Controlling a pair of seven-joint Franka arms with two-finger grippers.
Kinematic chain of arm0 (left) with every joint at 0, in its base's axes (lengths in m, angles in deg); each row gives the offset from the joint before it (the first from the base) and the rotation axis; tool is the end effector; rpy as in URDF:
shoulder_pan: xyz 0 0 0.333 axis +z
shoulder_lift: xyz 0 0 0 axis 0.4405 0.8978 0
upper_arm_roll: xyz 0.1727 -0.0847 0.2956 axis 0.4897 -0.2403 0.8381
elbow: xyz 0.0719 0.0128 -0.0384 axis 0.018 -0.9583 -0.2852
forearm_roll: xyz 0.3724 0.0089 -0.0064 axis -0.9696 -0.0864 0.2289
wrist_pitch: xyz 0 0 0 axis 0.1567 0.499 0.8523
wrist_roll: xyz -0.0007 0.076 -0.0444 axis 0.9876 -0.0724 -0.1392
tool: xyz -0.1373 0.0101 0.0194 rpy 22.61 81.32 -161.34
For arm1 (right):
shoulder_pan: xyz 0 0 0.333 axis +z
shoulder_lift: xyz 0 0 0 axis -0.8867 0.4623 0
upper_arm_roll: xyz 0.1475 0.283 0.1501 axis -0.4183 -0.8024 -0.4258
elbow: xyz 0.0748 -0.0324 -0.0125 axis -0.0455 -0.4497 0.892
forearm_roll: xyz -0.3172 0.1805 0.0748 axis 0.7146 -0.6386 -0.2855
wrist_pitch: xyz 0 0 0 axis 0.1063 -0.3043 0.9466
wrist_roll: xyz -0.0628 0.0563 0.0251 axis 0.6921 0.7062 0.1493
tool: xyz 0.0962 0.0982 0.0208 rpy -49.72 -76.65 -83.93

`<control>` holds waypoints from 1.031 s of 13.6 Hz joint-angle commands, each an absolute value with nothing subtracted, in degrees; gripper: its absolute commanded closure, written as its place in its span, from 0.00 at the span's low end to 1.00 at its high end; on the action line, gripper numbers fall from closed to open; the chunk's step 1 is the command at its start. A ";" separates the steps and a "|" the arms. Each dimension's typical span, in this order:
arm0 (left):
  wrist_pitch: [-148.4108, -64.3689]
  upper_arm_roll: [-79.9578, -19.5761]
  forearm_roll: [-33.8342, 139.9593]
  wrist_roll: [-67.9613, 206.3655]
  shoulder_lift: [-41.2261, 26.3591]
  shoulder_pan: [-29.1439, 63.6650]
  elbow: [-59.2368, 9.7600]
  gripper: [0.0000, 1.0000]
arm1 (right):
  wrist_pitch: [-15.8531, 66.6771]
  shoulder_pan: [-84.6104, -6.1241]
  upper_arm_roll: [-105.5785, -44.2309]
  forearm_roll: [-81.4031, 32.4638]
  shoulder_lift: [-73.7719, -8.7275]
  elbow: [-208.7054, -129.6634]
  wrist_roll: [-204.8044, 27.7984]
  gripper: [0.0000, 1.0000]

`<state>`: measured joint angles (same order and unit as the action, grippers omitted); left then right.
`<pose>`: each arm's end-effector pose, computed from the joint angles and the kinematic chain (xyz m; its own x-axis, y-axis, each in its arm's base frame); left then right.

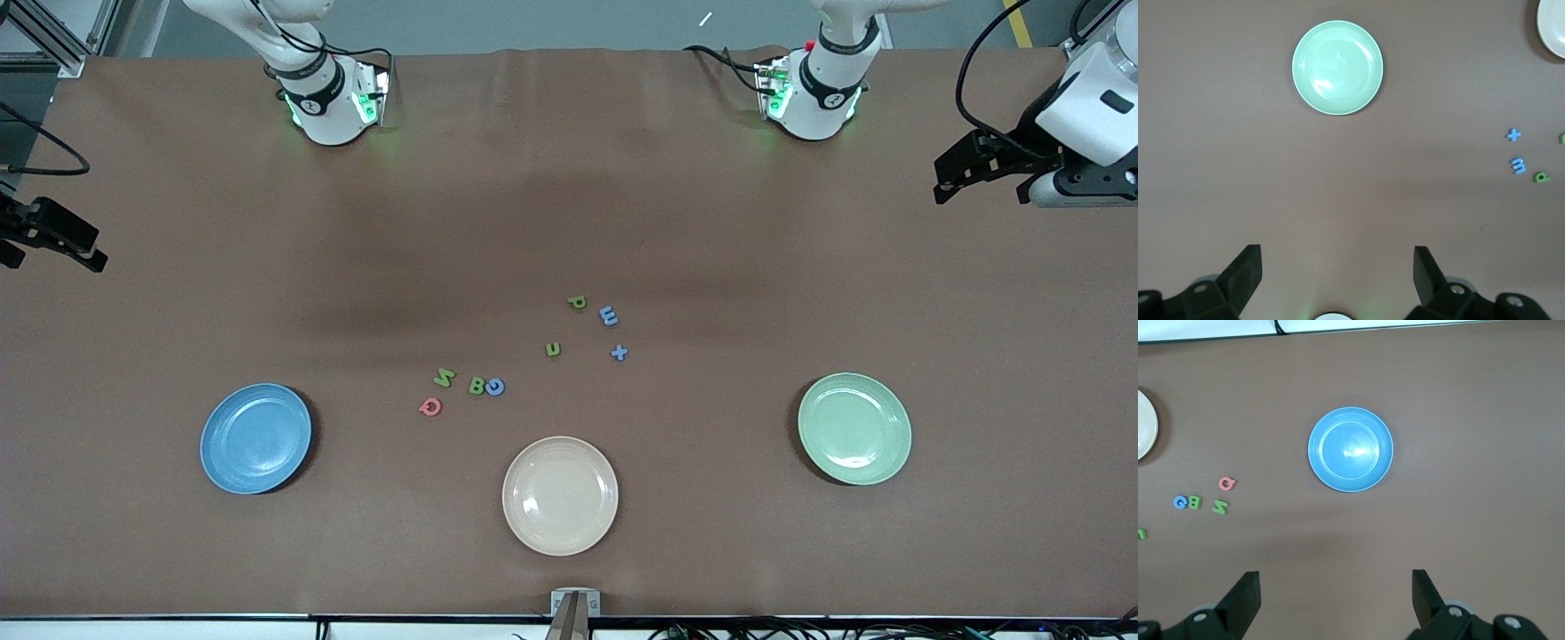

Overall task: Sort uppercase to blue plate, lowercase to green plate
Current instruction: 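Move both grippers from rest toward the foam letters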

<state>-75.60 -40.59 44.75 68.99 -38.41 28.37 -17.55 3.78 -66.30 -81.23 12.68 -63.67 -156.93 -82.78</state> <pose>0.4897 -0.0647 0.6522 0.9998 -0.0101 -0.0162 -0.0102 -0.9999 -0.0045 0.5506 -0.0289 0.6524 0.9923 -0.0632 0.1061 -0.0638 -0.9980 0.0021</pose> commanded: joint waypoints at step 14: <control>-81.85 -48.13 43.72 78.63 -24.64 27.63 -13.53 0.00 | 3.13 -65.63 -82.11 10.45 -57.08 -156.65 -83.30 0.00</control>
